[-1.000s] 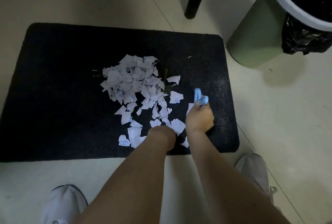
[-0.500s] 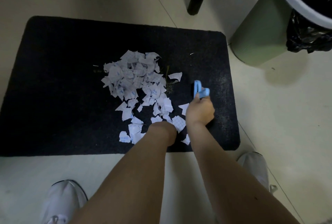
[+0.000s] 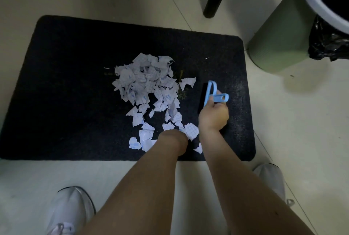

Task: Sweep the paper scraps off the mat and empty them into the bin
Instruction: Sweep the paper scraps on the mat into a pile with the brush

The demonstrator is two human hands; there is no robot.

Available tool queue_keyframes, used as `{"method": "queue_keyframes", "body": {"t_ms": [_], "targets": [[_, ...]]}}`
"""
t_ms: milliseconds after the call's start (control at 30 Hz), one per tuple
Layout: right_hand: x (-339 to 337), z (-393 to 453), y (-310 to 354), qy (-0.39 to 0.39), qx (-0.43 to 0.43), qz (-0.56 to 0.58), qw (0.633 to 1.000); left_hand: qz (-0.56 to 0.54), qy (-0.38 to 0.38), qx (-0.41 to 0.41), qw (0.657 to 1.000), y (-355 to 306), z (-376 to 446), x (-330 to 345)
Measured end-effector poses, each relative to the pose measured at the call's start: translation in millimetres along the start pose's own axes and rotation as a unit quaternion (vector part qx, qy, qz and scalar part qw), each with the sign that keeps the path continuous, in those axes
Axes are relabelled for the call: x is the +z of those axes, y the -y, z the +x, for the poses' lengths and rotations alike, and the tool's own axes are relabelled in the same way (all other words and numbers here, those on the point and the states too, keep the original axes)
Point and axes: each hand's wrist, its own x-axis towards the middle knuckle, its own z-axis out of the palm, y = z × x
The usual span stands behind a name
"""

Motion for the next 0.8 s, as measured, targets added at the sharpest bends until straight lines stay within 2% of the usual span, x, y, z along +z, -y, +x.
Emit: {"method": "queue_keyframes", "body": {"t_ms": [133,367,567,700,800], "targets": [[22.7,-23.0,4.8,0.086,0.001,-0.056,0.995,-0.054,-0.029,0.002,0.998,3.2,-2.7,2.5],[17.4,-8.9,16.2,0.18,-0.033,0.019,0.983,-0.045,-0.023,0.003,0.999,3.7,-8.6,4.4],[-8.0,17.5,28.5,0.289,-0.074,0.017,0.954,-0.03,-0.046,-0.016,0.998,13.6,-20.6,9.0],[-1.2,-8.9,39.2,0.35,-0.08,0.013,0.933,-0.066,-0.103,-0.056,0.991,35.4,-40.1,9.0],[9.9,-29.8,42.9,0.374,-0.058,0.015,0.925,-0.096,-0.139,-0.13,0.977,63.0,-56.8,12.8]]}}
